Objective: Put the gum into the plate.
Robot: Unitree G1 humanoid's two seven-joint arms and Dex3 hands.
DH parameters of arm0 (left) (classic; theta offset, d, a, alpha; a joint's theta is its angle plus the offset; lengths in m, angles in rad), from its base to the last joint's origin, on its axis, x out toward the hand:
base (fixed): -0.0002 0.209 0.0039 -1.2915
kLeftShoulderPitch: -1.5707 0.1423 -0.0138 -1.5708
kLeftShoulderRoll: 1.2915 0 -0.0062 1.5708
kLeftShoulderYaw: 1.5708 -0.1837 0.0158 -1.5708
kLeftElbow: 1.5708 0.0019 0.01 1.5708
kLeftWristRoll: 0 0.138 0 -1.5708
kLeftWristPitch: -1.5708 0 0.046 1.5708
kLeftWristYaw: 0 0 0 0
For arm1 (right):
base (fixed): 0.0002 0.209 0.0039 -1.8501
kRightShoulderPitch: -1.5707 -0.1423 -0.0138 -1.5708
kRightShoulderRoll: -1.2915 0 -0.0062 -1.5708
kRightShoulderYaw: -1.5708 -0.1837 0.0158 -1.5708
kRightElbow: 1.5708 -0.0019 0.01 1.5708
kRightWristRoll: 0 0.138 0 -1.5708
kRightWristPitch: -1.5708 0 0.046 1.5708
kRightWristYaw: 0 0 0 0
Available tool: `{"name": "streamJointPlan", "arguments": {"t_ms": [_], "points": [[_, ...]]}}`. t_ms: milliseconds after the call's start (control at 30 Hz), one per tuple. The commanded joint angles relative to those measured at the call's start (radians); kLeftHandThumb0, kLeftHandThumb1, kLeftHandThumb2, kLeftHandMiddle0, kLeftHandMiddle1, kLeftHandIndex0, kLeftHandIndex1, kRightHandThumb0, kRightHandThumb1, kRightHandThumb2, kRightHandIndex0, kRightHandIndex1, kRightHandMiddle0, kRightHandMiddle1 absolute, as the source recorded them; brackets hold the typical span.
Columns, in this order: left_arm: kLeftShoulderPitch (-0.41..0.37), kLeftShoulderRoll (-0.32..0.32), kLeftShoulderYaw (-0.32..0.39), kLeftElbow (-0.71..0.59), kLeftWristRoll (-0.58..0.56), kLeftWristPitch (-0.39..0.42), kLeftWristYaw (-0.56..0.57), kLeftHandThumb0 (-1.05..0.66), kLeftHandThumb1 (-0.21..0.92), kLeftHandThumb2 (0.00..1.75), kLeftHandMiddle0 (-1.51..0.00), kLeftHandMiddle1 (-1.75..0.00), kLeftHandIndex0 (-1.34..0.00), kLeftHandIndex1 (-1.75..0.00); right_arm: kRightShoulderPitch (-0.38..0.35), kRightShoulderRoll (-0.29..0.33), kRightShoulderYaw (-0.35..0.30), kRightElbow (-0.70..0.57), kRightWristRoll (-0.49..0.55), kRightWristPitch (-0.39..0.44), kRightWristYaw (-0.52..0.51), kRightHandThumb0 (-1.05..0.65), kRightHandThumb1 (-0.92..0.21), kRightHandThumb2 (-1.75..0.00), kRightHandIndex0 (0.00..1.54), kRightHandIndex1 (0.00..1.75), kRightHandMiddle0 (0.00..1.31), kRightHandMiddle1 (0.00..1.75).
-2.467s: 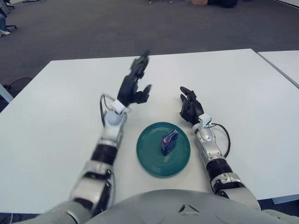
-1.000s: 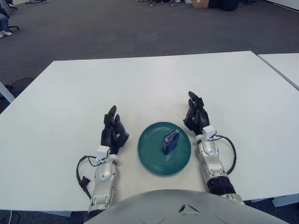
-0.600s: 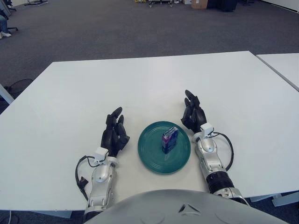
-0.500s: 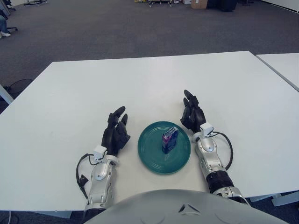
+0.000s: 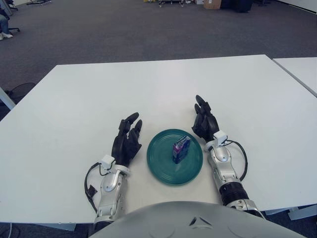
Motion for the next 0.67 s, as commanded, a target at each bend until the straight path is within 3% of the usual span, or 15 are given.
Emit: {"name": "streamJointPlan", "arguments": {"t_ms": [0, 300, 633], "points": [[0.006, -0.007, -0.007, 0.003, 0.008, -0.025, -0.005, -1.04, 0.92, 0.81, -0.4, -0.03, -0.07, -0.93, 0.14, -0.026, -0.024, 0.065, 0.047, 0.011, 0.019, -0.77, -0.92, -1.07, 0.07, 0.0, 0.0, 0.2], [0.038, -0.048, -0.025, -0.02, -0.029, 0.013, 0.007, -1.03, 0.92, 0.78, -0.42, -0.03, -0.14, -0.97, 0.176, -0.044, -0.028, -0.019, 0.033, 0.027, 0.028, -0.76, -0.92, -1.1, 0.07, 0.0, 0.0, 0.2], [0.043, -0.056, -0.033, -0.006, -0.058, -0.005, 0.002, -1.04, 0.92, 0.74, -0.38, -0.01, -0.05, -0.91, 0.201, -0.068, -0.021, -0.08, 0.02, 0.058, 0.03, -0.72, -0.92, -1.1, 0.05, 0.0, 0.0, 0.2]]}}
